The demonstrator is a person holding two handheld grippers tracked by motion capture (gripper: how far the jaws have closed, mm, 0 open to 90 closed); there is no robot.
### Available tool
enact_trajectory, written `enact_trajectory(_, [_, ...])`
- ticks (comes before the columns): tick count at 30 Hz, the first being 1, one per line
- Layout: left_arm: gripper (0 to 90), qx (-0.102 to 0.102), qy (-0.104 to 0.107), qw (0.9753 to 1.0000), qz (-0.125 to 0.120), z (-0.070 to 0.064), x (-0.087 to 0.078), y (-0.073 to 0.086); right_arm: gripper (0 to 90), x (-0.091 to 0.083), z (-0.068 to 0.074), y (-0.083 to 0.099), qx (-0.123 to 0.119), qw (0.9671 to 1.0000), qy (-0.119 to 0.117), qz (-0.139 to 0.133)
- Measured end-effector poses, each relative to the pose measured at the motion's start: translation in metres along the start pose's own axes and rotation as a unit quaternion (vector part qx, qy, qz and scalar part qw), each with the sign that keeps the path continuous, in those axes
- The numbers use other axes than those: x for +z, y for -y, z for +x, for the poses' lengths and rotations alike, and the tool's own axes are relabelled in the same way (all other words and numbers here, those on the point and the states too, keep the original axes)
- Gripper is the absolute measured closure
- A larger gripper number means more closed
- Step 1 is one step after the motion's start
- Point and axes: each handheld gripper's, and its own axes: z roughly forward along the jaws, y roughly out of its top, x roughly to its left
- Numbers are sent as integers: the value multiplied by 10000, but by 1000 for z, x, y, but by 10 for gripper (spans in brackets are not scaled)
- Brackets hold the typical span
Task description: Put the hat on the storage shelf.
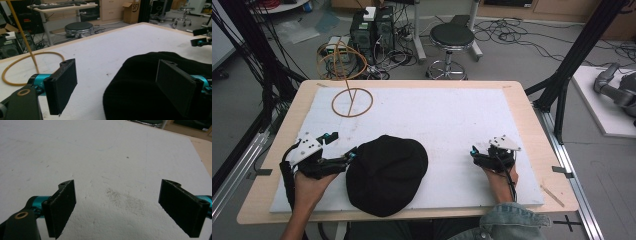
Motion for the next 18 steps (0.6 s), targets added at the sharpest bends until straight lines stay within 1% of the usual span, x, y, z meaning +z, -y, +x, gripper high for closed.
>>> enact_trajectory(5, [175, 26, 86, 9999, -61, -12, -7, -3, 142, 0, 0, 0, -1, 10000, 7, 1])
enact_trajectory(7, [175, 20, 160, 9998, -75, -17, -9, -4, 142, 0, 0, 0, 11, 10000, 1, -3])
enact_trajectory(9, [175, 22, 250, 9996, -94, -25, -11, -5, 142, 0, -1, 0, 10, 10000, 2, -1])
enact_trajectory(10, [175, 21, 274, 9996, -105, -29, -11, -5, 142, 0, -1, 0, 13, 10000, 11, 4])
enact_trajectory(11, [175, 21, 274, 9996, -105, -29, -11, -5, 142, 0, -1, 0, 13, 10000, 11, 4])
enact_trajectory(13, [175, 29, 342, 9994, -102, -36, -12, -5, 142, 0, -1, 0, 25, 10000, 9, 12])
enact_trajectory(18, [175, 146, 519, 9985, -77, -52, -11, -5, 142, 0, -1, 0, 22, 10000, 1, 14])
